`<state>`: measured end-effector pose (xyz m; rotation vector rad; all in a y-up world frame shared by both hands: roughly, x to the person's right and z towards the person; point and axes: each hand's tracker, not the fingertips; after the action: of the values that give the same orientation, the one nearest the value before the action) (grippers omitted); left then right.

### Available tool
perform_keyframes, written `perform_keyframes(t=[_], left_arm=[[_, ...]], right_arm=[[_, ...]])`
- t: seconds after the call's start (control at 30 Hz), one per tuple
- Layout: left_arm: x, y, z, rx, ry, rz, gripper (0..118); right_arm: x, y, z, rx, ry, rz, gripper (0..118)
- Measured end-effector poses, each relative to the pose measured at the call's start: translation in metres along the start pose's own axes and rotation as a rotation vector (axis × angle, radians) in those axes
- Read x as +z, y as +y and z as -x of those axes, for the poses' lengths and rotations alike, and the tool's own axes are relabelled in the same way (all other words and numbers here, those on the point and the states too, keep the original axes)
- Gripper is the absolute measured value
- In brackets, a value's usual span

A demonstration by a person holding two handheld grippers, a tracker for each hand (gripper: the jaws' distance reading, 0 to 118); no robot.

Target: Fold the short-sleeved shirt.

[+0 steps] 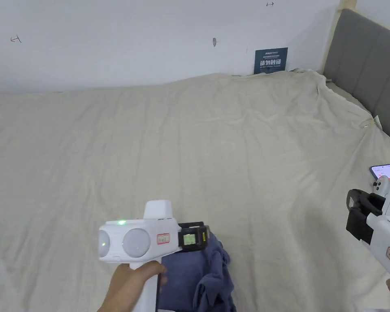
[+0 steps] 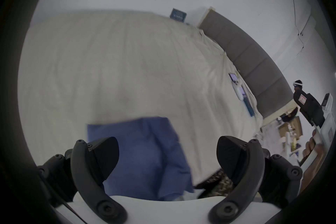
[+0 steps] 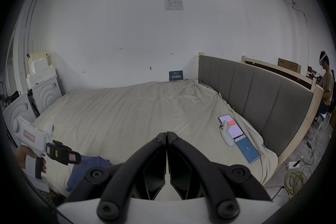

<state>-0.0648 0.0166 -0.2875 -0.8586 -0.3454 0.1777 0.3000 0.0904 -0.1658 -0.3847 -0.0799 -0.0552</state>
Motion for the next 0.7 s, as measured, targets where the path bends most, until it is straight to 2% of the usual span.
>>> perform_keyframes(t=[0.03,0.07,0.1,0.13,0.17,0.23,0.3,0.47,0.57,0.7], left_arm=[[0.005,-0.005,0.006,-0.009,0.028,-0.044,99],[0.007,-0.010,0.012,-0.036,0.054,-0.077,84],[0.008,-0.016,0.017,-0.060,0.074,-0.105,65],[0.009,-0.024,0.022,-0.065,0.094,-0.137,34],[0.007,-0.030,0.025,-0.072,0.100,-0.150,17],[0.000,-0.043,0.033,-0.059,0.089,-0.128,6],[-0.010,-0.058,0.037,-0.058,0.075,-0.104,1],[-0.041,-0.092,0.029,-0.070,0.098,-0.062,0],[-0.056,-0.110,0.012,-0.060,0.064,-0.045,0],[-0.068,-0.119,-0.018,-0.144,0.079,-0.049,0]], right_arm=[[0.000,0.000,0.000,0.000,0.002,-0.002,0],[-0.001,0.001,0.001,0.001,0.004,-0.002,0],[-0.001,0.001,0.002,0.001,0.005,-0.001,0],[-0.002,0.001,0.002,0.001,0.005,-0.001,0],[-0.002,0.001,0.002,0.001,0.005,0.000,0],[-0.003,0.000,0.003,-0.001,0.006,0.002,0],[-0.004,-0.001,0.003,-0.003,0.006,0.006,0],[-0.004,-0.006,0.001,-0.007,0.004,0.021,0],[-0.004,-0.010,-0.004,-0.009,-0.002,0.034,0],[-0.005,-0.012,-0.012,-0.008,-0.016,0.048,0]])
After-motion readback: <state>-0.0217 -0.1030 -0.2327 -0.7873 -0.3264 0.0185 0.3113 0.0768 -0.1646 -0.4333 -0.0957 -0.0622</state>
